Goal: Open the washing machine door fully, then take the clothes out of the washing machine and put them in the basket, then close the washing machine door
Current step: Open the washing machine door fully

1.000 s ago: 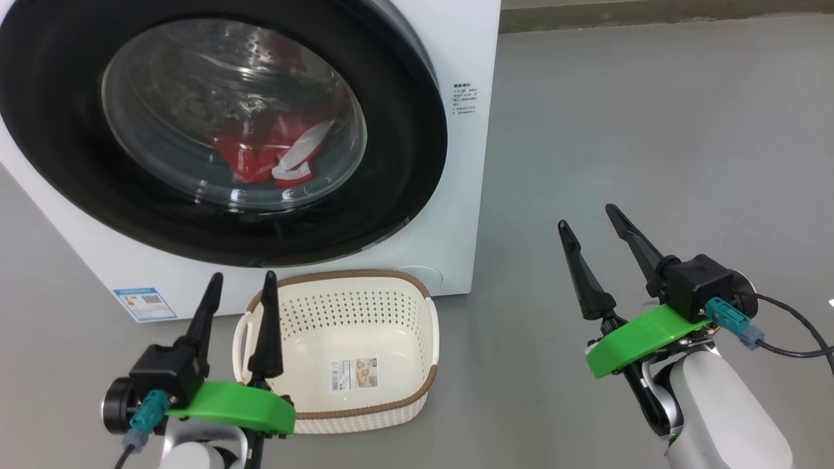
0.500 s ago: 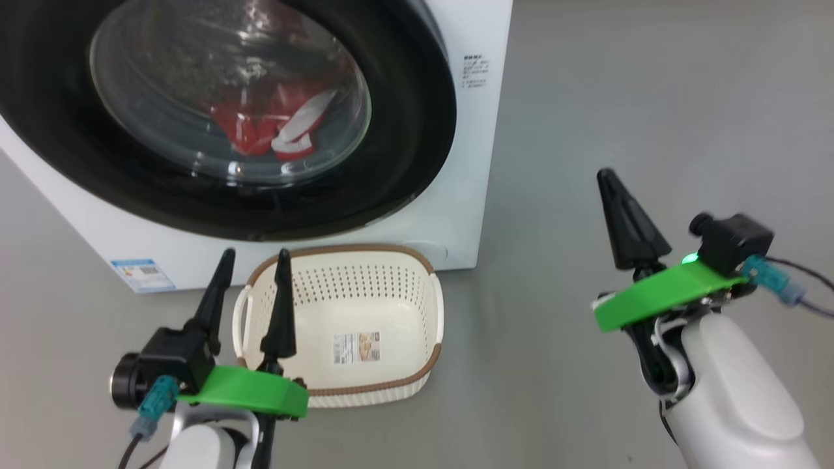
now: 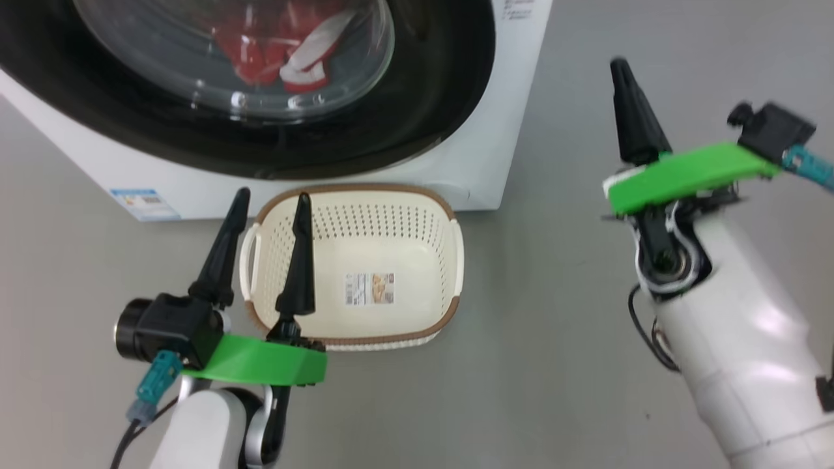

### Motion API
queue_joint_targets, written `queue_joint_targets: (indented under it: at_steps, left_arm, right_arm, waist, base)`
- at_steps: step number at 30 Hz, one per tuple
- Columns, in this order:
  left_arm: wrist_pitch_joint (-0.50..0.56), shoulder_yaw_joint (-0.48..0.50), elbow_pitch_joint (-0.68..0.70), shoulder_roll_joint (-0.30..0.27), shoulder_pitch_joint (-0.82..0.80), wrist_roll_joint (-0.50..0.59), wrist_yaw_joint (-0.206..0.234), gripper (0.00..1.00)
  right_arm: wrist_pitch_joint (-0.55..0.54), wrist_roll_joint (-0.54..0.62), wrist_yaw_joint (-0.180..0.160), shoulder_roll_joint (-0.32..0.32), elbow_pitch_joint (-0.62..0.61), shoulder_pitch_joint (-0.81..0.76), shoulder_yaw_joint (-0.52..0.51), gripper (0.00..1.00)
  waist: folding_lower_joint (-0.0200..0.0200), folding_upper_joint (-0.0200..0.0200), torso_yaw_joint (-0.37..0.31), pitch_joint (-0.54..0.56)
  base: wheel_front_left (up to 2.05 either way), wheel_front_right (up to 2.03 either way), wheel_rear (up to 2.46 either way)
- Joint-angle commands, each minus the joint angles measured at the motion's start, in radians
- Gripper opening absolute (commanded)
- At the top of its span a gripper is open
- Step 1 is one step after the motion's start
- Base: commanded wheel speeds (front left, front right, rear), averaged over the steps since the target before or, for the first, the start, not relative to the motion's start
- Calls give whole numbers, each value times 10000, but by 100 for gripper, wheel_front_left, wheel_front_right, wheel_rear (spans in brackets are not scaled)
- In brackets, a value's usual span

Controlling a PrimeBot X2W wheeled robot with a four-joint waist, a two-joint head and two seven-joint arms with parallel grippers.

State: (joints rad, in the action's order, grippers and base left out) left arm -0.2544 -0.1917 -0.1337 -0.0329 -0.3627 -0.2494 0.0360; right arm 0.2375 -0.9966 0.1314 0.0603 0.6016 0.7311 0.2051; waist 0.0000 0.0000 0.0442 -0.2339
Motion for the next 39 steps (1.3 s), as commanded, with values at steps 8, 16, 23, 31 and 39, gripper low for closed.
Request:
queue_joint_targets:
  at_steps: [8, 16, 23, 31, 39]
  left_arm:
    - [-74, 189, 424, -173, -532, -79, -114, 100]
    - [-74, 82, 633, -173, -812, -135, -109, 100]
    - [-74, -44, 907, -173, -933, -163, -48, 100]
    - [-74, -232, 1166, -173, -889, -68, 24, 100]
    - [-74, -334, 1324, -173, -945, -97, 61, 100]
  right_arm:
    - [-1472, -2908, -7, 110, 75, 1741, -272, 0]
    - [-2852, -4378, -7, 486, -204, 2562, -391, 0]
    - [-4303, -5480, -7, 684, -479, 3208, -445, 0]
    - [-5566, -6119, -7, 1001, -357, 4023, -618, 0]
    - [-6300, -6383, -7, 1058, 256, 4726, -641, 0]
  waist:
    - [0, 0, 503, -1245]
    - [0, 0, 824, -1984]
    - [0, 0, 1065, -2532]
    - [0, 0, 1290, -3021]
    - [0, 0, 1342, -3357]
  base:
    - [0, 0, 0]
    - [0, 0, 0]
    - [0, 0, 0]
    - [0, 0, 0]
    - [0, 0, 0]
